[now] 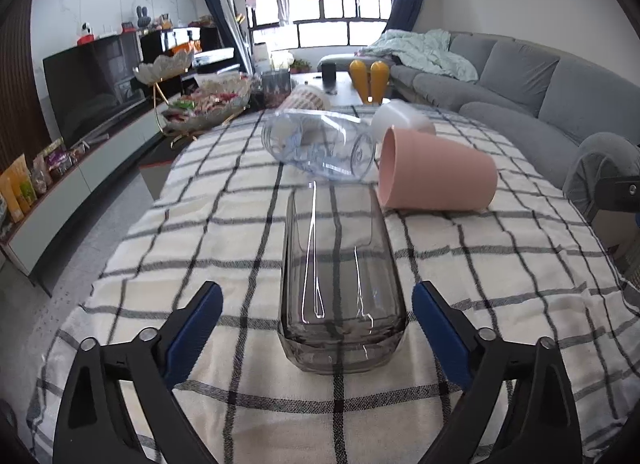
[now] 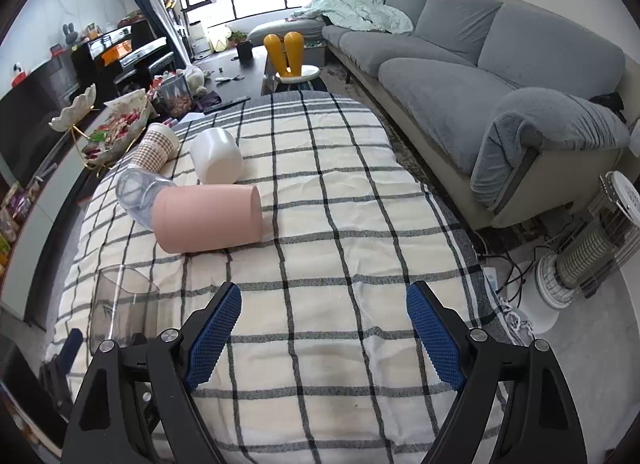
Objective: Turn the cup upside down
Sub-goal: 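Lower the tumbler onto the cloth and open the right gripper, then grasp the glass tumbler with the left gripper, then lift and roll the left gripper to turn the tumbler rim-down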
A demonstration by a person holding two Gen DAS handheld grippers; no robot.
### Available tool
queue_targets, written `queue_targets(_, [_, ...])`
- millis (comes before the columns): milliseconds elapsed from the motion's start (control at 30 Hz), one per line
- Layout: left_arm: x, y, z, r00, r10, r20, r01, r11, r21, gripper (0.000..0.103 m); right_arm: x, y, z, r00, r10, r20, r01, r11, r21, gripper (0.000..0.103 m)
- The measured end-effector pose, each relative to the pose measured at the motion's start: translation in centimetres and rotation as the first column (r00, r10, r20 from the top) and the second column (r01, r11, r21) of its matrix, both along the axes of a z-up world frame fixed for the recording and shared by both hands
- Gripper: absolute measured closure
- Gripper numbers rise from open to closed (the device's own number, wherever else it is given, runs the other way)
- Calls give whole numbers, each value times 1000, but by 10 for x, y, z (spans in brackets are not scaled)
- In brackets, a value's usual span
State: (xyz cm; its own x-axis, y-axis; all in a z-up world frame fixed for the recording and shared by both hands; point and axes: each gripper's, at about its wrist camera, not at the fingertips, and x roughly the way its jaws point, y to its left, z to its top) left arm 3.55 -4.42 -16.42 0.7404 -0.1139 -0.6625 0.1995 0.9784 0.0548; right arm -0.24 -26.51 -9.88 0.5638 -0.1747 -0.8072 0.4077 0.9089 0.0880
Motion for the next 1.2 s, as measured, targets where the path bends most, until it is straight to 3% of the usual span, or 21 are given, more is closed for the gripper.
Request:
queue_targets(233, [1, 1, -9, 1000, 8, -23, -8, 1000, -7, 24, 2, -6, -11, 999, -20, -34, 21, 999, 34, 18])
queue_targets(333, [0, -1, -10, 999, -31, -39, 29, 999, -35, 45, 3, -6, -13, 999, -21, -43, 23, 999, 39, 18])
queue_targets(667, [1, 0, -4, 996, -45, -78, 39, 997, -69, 46, 1, -3, -8, 1000, -17, -26, 18, 999, 38, 18])
queue_targets(833, [7, 4, 16, 988, -66, -137, 55, 995, -82, 46, 5, -4, 6, 999, -34, -21, 37, 993, 112, 18])
queue_targets(967, [22, 0, 39, 957, -112, -269, 115, 993, -7, 46, 13, -1, 24, 999, -33, -8, 34, 985, 167, 18])
queue_targets(1100, [38, -9, 67, 894, -149, -422, 210, 972, 102, 46, 21, 1, 34, 999, -46, -5, 46, 968, 249, 18])
queue_targets(1200, [50, -15, 77, 826, -158, -541, 271, 953, 136, 46, 32, -3, 33, 996, -76, -46, 87, 929, 359, 18])
